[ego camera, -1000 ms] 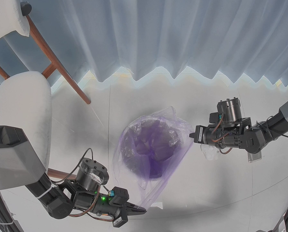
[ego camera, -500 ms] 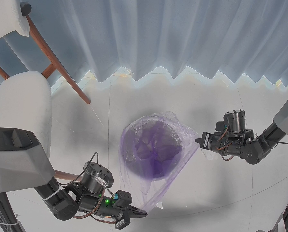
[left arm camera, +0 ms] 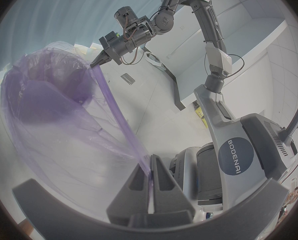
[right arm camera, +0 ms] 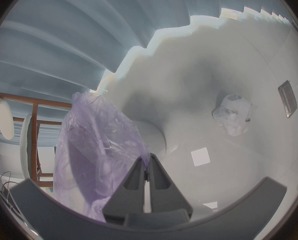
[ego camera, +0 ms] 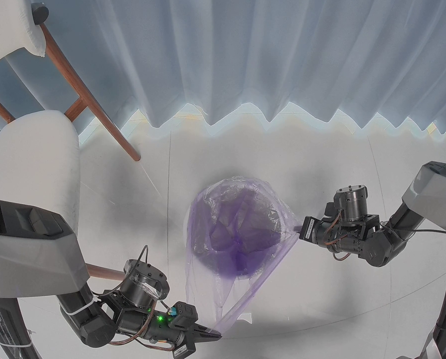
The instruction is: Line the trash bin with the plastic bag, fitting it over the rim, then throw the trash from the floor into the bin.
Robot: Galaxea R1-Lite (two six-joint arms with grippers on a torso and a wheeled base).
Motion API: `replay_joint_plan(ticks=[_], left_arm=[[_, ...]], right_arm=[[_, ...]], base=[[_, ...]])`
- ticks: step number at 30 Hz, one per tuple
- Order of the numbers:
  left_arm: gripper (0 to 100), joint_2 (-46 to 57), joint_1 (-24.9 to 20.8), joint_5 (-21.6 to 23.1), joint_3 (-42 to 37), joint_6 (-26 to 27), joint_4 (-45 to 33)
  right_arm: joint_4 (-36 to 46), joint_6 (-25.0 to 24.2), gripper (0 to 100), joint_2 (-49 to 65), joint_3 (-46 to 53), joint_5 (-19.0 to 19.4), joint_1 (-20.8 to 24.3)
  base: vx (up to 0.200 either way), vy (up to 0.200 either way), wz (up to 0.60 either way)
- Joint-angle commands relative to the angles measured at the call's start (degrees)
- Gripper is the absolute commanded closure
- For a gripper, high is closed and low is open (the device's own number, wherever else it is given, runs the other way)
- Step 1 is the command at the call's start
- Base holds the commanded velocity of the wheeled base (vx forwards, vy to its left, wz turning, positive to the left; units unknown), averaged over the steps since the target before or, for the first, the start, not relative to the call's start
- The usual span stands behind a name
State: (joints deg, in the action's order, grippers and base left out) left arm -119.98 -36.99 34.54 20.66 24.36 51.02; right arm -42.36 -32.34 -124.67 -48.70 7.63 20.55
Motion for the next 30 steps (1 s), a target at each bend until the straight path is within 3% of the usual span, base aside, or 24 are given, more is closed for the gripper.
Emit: replay_joint_plan(ticks=[1, 9, 12, 17, 18, 23, 30], left_arm=[[100, -2.5, -0.1, -0.1, -1.1, -0.1, 2.2], [100, -2.5, 0.1, 0.1, -3.5, -0.3, 4.6], [100, -2.1, 0.4, 0.1, -4.4, -0.4, 5.8], [100, -2.4, 0.5, 0.1, -6.4, -0.4, 7.8], [100, -2.5, 0.5, 0.1, -7.1, -0.4, 8.3], [100, -3.2, 1.0, 0.0, -10.1, -0.4, 11.1], [100, -3.6, 1.9, -1.0, -9.9, -4.1, 14.2]], right_arm=[[-3.2, -1.0, 100, -3.2, -0.1, 0.0, 0.5], [-7.0, -2.4, 100, -3.2, 0.4, 0.0, -0.3], [-7.1, -7.0, 100, -2.7, -0.2, 0.0, -0.3], [-7.9, -10.1, 100, -2.6, 0.7, 0.6, -0.3], [-8.7, -11.1, 0, -2.4, 1.3, 0.5, -0.3], [-15.3, -16.2, 0, 2.4, 6.9, 0.7, -1.7], [-16.6, -16.9, 0, 8.9, 10.3, 1.1, -3.4]], base=[[0.0, 0.0, 0.0], [0.0, 0.0, 0.0], [0.0, 0.0, 0.0], [0.0, 0.0, 0.0], [0.0, 0.0, 0.0], [0.0, 0.0, 0.0], [0.0, 0.0, 0.0]])
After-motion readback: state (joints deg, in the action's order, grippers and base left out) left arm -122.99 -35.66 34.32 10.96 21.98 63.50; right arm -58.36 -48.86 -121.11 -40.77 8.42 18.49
